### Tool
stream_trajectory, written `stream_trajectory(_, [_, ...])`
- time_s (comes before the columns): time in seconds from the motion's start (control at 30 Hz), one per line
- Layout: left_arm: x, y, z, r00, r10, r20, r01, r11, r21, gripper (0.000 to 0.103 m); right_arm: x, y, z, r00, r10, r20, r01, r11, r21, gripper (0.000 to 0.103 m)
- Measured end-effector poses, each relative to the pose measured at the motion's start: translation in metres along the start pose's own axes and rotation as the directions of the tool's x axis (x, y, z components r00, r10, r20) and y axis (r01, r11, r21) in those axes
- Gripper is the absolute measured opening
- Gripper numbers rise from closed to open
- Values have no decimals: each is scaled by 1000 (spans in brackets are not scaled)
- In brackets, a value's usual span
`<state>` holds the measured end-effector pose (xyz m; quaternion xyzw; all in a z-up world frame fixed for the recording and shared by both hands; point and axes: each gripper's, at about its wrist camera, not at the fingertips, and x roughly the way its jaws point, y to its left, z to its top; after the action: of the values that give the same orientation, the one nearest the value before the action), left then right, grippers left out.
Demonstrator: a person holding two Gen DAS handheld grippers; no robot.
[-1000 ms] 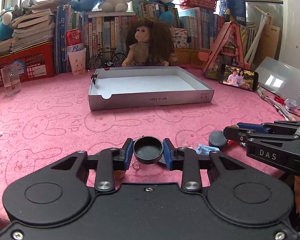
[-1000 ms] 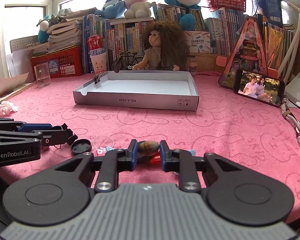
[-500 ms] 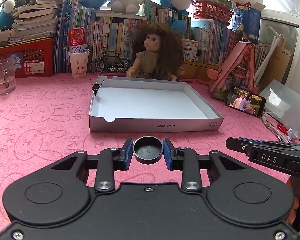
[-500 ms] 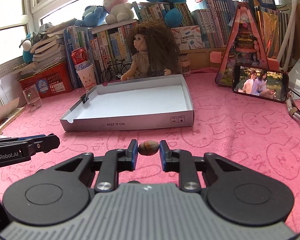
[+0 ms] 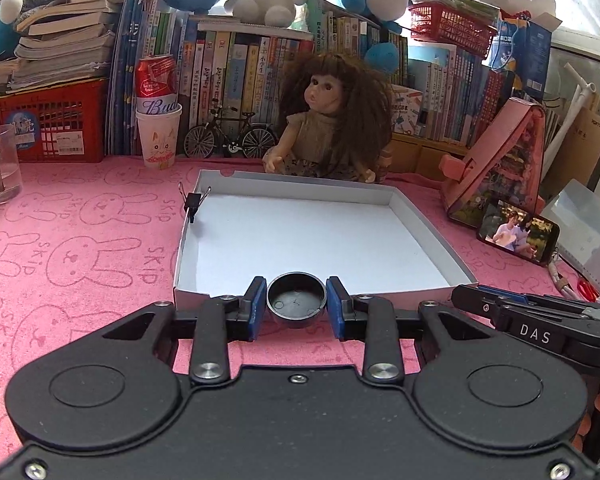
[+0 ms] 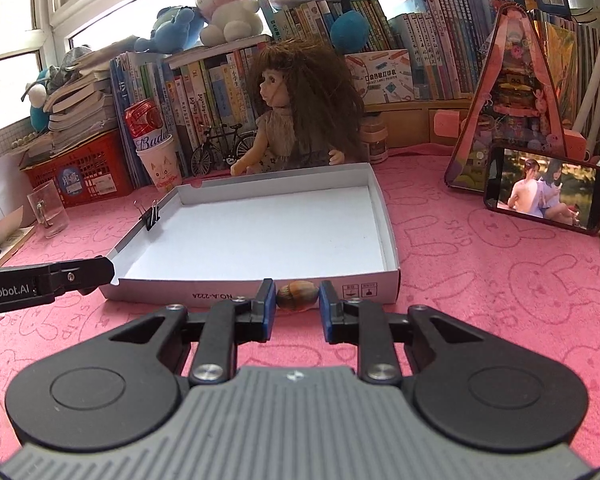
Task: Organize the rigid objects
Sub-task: 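Carry the black cap and brown nut over the white tray with both tools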
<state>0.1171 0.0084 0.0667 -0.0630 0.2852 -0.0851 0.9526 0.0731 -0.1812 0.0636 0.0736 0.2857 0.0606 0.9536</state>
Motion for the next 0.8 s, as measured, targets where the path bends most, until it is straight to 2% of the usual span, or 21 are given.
stream_trajectory(0.2, [29, 8, 17, 1000, -18, -13, 17, 999, -38, 30, 19, -5, 11, 999, 39, -9, -39, 999, 16, 27])
stream_trajectory(0.4, [60, 14, 39, 999, 4, -51, -6, 999, -51, 30, 37, -8, 32, 999, 43, -3, -43, 999, 27, 27])
stream_trajectory(0.8, [118, 15, 52, 989, 56, -135, -62, 997, -38, 30, 93, -3, 54, 996, 11, -87, -10, 1000, 13, 27])
